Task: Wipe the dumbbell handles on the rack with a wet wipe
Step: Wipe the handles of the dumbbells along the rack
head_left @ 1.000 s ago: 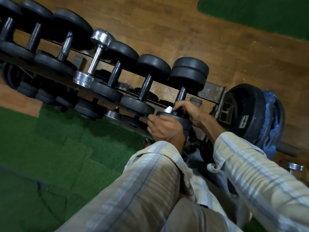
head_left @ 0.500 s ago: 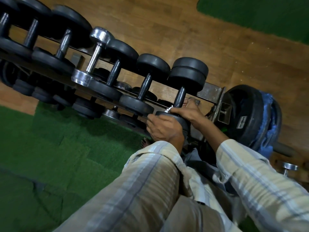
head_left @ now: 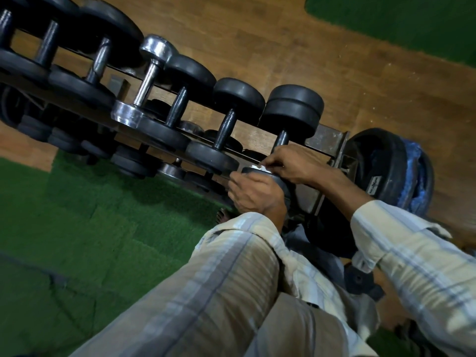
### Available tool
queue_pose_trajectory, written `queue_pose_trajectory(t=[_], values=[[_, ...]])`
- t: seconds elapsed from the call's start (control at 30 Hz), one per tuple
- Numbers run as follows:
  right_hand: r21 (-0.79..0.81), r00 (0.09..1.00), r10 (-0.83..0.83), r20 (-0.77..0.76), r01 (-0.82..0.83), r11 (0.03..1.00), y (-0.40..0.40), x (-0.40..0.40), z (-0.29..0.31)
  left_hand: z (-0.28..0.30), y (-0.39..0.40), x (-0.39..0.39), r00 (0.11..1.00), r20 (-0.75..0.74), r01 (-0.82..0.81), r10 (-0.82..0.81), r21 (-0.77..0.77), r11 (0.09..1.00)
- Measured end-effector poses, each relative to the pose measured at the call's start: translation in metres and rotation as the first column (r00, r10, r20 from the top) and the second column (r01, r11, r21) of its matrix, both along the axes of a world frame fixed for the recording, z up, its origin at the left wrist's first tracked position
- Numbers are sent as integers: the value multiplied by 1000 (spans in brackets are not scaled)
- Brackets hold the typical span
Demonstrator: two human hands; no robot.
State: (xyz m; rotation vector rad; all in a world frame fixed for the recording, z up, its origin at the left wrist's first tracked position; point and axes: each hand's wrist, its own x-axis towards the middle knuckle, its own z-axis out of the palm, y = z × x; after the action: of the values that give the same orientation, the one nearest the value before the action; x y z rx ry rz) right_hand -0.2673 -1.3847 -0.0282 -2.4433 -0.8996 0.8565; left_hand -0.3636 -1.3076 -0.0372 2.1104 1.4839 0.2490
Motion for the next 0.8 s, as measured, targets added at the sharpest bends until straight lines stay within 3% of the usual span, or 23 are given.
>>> queue_pose_trajectory(t=[0.1,0.23,0.4,0.5,0.6,0.7,0.8], values=[[17,999,25,-36,-25,1000,1,4,0,1,0,0,1000,-4,2,-2,-1,1000],[65,996,-77,-41,80,995,-2,4,-3,1,0,0,1000,-19,14,-14,19,1000],[56,949,-205,238,198,979,-2,-4,-6,2,-1,-1,1000,-13,9,-9,20,1000],[51,838,-311,449,324,945,-7,6,-12,4,0,0,1000,-13,7,-7,30,1000],[71,748,-387,539,418,906,-9,7,-17,4,2,-1,1000,-17,3,-2,50,999],[137,724,-480,496,481,866,-8,-2,-20,2,2,-1,1000,-13,4,-4,60,998],[280,792,-561,241,497,821,-15,-6,-19,3,1,1,1000,-3,1,-1,75,997]])
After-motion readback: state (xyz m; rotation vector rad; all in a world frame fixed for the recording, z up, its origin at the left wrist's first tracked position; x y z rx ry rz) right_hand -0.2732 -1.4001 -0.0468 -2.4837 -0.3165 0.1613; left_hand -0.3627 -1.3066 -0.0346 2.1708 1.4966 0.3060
